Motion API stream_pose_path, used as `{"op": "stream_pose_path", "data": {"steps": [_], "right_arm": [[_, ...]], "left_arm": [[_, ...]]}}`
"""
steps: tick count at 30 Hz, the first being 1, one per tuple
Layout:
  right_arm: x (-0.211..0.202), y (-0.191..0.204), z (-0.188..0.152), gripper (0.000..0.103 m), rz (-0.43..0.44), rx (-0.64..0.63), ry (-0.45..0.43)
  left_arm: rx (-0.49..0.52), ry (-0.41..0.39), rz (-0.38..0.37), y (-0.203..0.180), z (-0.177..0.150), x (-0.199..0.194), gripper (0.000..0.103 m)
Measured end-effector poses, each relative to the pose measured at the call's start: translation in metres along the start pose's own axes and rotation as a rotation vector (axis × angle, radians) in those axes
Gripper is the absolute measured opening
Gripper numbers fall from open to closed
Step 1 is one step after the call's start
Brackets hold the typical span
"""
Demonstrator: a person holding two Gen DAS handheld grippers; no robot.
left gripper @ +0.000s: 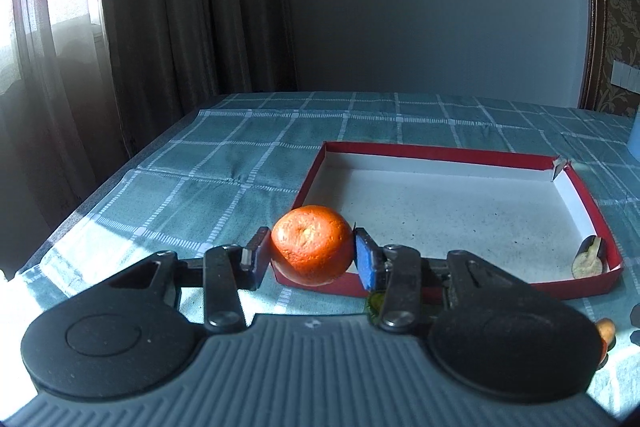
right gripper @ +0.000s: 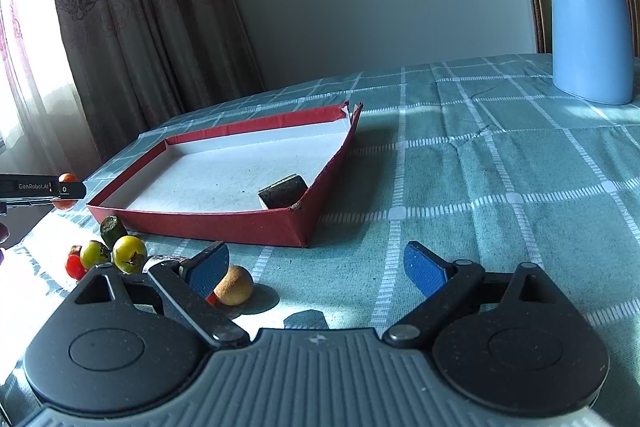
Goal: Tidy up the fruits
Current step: 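Lower the tangerine into the red tray and open the left gripper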
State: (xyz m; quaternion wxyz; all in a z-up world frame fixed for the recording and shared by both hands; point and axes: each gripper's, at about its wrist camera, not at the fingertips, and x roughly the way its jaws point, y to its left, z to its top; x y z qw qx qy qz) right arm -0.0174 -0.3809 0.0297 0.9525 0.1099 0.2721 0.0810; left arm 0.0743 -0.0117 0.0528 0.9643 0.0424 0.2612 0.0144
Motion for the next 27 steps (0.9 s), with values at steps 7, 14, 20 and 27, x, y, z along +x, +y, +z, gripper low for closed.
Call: {"op": "stream_pose_path", "data": {"steps": [7,14,20,27], "right_arm": [[0.001,0.0,-0.001,0.095,0.003,0.002,0.004],[0.001,0.0,-0.001,0.095,0.006,0.004,0.007],[0.003,0.001,-0.001,0.095,0.008,0.001,0.014],[0.003,0.0,-0.001,0.095,0.011,0.007,0.014]], "left_arm": [[0.021,-0.019,0.009,-0.017,0.011,0.021,0.041],[-0.004,0.062,-0.002,-0.016,0.007,0.059,0.041],[-0.022,0.093,0.012,-0.011,-0.002,0.074,0.047],[0.016,-0.025,0.028,-0.017,-0.006,0.044,0.093]]}}
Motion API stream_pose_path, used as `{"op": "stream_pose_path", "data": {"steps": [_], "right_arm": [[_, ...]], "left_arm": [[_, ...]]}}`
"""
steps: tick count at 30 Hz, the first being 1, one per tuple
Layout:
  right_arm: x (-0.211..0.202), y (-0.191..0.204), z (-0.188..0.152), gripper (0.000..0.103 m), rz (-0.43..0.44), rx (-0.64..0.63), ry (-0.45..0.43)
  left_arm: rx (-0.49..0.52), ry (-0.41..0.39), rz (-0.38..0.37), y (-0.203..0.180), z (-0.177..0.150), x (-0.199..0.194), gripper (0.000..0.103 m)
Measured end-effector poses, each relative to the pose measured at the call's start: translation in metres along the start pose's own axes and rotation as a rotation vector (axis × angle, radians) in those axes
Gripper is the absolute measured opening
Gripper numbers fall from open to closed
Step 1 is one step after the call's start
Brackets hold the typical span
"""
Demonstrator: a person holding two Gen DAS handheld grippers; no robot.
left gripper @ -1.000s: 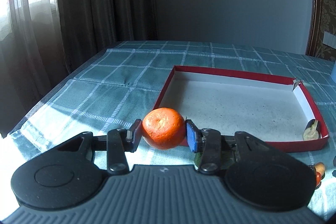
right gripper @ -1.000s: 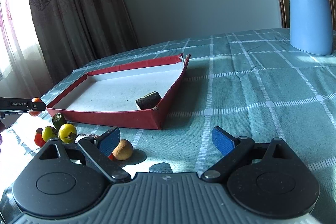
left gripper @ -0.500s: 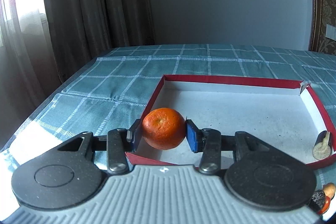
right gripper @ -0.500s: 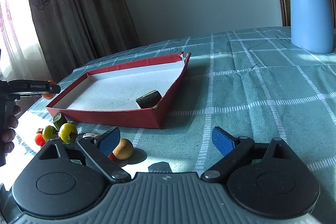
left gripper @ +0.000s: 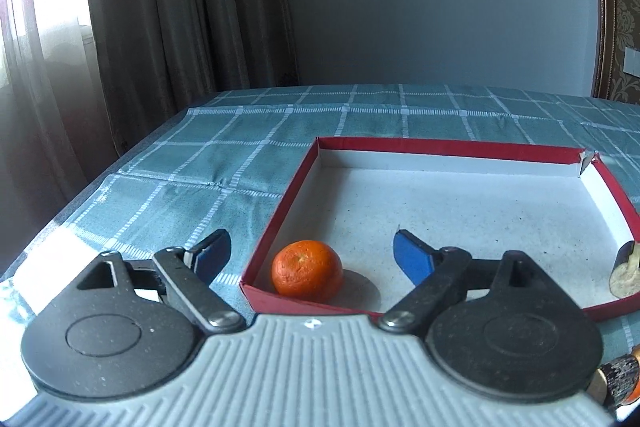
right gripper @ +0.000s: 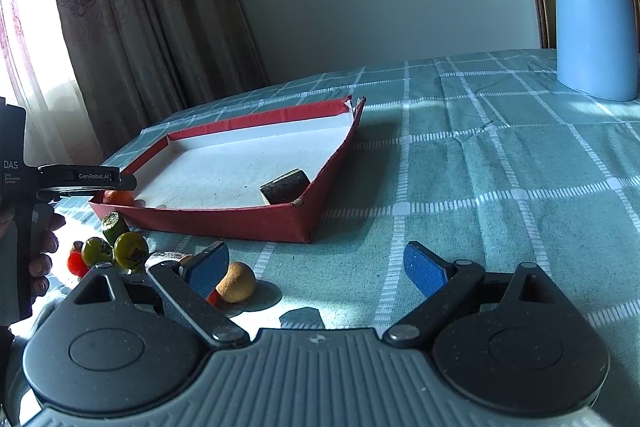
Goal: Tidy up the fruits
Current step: 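Lower the tangerine into the red tray and open the left gripper, then grasp the second dark cylindrical wooden piece with the right gripper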
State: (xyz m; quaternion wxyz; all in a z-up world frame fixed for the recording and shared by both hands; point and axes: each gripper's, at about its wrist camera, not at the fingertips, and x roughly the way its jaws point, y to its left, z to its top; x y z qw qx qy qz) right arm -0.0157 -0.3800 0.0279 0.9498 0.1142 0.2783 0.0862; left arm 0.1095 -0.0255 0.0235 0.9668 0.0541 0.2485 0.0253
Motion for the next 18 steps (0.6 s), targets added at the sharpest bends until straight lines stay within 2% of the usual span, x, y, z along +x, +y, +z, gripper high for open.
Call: {"op": "stream_pose_path", "data": {"steps": [3,6,11,14,18], "right_arm": [[-0.001,-0.002,0.0,0.095,0.006,0.007,-0.008],[-0.005,-0.003,0.0,0.095,0.016,0.011,-0.028],[-0.016,0.005,-0.002,0.095,0.056,-0.042,-0.092],[-0.024,0.024,-0.005,0.095,0.099,-0.148,-0.14],[-0.025,0.059,-0.011,0.095,0.168,-0.34,-0.151]], "left_arm": [[0.004,-0.045,-0.003,0.005,-0.006,-0.024,0.094],[-0.044,-0.08,0.004,0.021,-0.018,-0.044,0.103],[-0.089,-0.128,0.059,0.045,-0.044,-0.06,0.103],[-0.117,-0.117,0.061,0.053,-0.053,-0.058,0.103],[-0.15,-0.124,-0.006,0.061,-0.055,-0.061,0.103]]}}
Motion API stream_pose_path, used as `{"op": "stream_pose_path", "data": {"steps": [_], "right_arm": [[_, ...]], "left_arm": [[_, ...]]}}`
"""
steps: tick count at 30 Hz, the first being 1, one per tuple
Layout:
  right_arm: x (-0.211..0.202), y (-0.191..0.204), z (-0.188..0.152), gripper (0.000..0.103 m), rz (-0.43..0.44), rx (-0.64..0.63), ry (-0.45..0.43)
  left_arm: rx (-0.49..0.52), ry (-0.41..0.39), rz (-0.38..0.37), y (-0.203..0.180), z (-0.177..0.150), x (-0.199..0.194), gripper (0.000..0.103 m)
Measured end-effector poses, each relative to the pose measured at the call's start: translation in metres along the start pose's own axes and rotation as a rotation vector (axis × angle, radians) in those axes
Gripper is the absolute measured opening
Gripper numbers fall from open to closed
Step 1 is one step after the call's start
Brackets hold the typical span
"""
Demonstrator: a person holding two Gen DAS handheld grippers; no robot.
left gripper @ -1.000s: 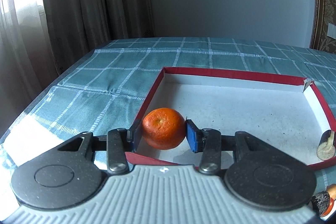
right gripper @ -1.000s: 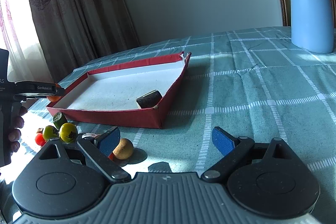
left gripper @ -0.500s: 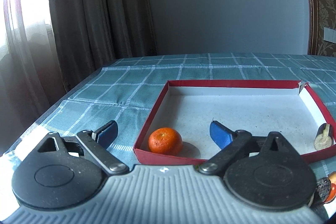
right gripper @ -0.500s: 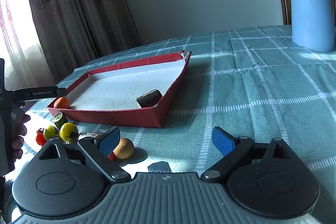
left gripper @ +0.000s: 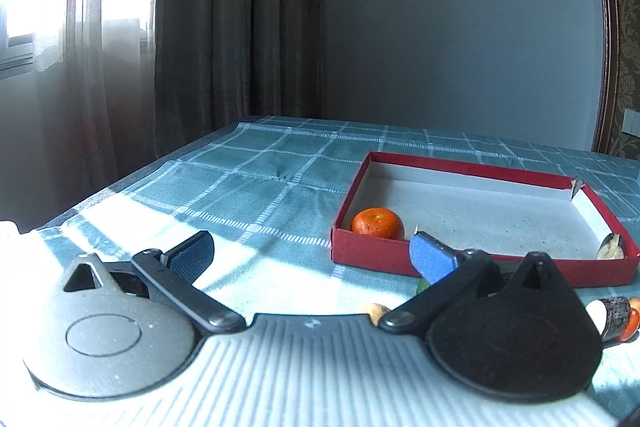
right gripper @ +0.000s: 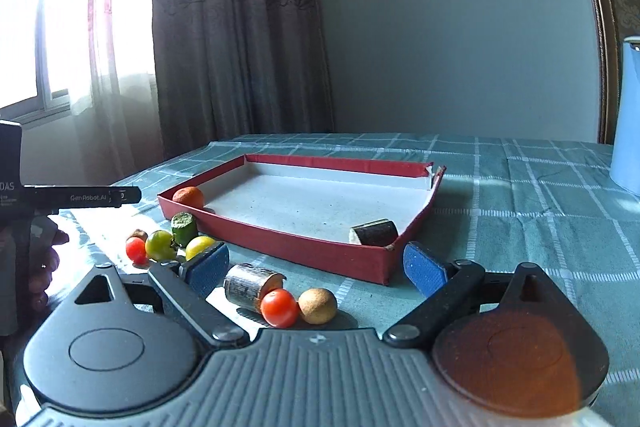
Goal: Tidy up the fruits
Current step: 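Grasp the second dark cylindrical wooden piece with the right gripper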
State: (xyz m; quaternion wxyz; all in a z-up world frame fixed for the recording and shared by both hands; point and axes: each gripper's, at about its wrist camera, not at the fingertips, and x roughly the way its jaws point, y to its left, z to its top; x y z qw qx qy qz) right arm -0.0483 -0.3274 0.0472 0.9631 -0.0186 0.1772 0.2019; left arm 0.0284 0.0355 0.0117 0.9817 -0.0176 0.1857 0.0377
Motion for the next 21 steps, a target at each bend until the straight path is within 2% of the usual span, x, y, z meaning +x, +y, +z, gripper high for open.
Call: {"op": "stream_pose_path", "data": {"steps": [5,10,15,18,21], "right_arm": [[0.017,0.031,0.004,0.094,0.031,-0.18,0.042],[0.038,0.036,0.006,0.092,0.024,-0.203,0.129],[0.057,0.022,0.006,0.063,0.037,-0.12,0.231],[0.06,0.018,0.005,0.062,0.048,-0.097,0.24],[0.064,0.019,0.005,0.053,0.061,-0.103,0.265]], "left_arm": [[-0.028,0.024,-0.001,0.004,-0.001,0.001,0.103],[-0.027,0.025,-0.002,0.004,-0.001,0.003,0.103],[-0.024,0.024,0.001,0.003,-0.002,0.003,0.103],[-0.022,0.024,0.002,0.002,-0.002,0.003,0.103],[-0.018,0.02,0.004,0.001,-0.002,0.002,0.103]]}}
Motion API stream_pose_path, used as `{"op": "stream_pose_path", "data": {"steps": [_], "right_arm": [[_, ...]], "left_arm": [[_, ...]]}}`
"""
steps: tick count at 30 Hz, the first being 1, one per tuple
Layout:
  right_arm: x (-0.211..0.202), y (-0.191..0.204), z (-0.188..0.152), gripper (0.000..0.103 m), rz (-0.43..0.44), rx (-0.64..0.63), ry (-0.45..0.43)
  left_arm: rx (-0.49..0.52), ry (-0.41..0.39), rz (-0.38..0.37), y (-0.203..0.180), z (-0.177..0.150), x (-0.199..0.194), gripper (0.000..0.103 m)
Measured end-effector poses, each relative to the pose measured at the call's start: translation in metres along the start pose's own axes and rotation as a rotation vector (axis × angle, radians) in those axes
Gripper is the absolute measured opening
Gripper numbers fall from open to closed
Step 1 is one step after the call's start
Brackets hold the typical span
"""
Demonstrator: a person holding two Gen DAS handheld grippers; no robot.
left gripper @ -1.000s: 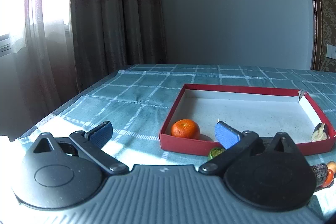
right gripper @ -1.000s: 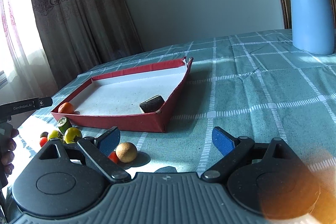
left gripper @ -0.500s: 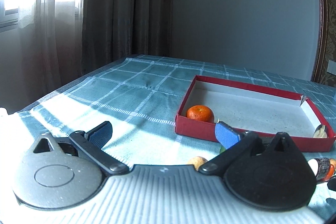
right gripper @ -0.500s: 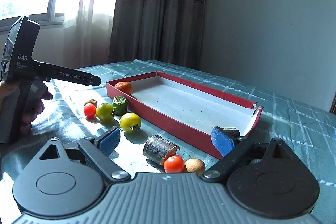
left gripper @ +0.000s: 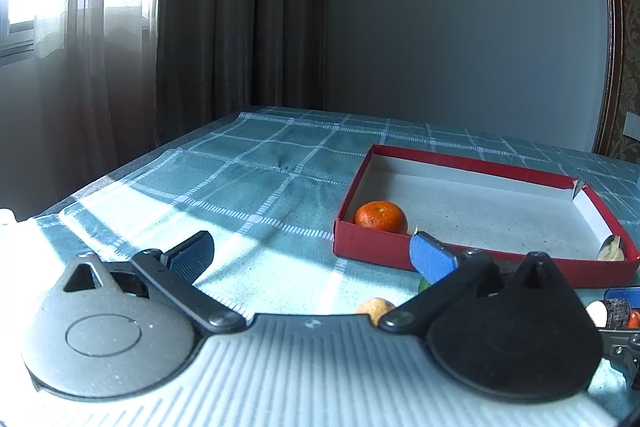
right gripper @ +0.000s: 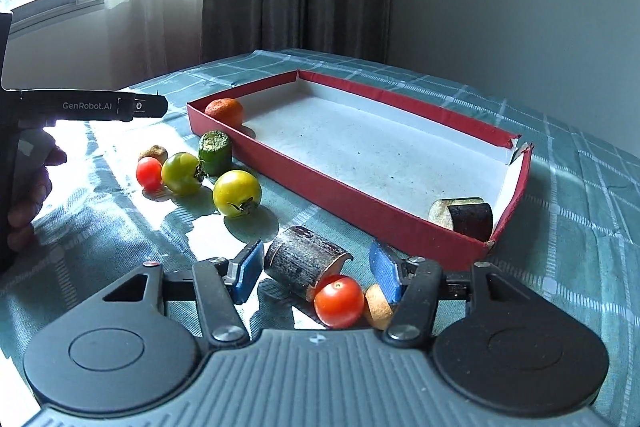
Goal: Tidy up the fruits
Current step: 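Grasp the second dark cylindrical wooden piece with the right gripper, then place the piece in the tray beside the first one, open right gripper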
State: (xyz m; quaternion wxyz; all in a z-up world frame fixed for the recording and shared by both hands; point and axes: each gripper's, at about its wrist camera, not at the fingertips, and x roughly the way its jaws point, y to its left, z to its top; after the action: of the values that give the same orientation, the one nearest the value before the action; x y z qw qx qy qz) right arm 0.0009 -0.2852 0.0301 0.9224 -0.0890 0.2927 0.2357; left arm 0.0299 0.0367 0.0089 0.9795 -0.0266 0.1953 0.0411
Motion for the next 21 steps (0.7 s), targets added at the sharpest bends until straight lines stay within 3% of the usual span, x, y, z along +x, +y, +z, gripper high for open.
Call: {"op": "stream_pose_path", "data": {"steps": [6,15,21], "right_arm": [[0.003,0.001,0.002,0.045,0.006,0.008,-0.008],[-0.015,0.001,0.005,0.045,0.007,0.048,-0.103],[-0.033,-0.002,0.033,0.045,-0.016,0.07,-0.198]], "left_arm": [[0.003,-0.004,0.004,-0.001,0.0,-0.001,0.103],[0.002,-0.003,0.005,-0.001,0.0,-0.001,0.103],[0.001,-0.003,0.006,0.0,0.0,-0.001,0.103]]}}
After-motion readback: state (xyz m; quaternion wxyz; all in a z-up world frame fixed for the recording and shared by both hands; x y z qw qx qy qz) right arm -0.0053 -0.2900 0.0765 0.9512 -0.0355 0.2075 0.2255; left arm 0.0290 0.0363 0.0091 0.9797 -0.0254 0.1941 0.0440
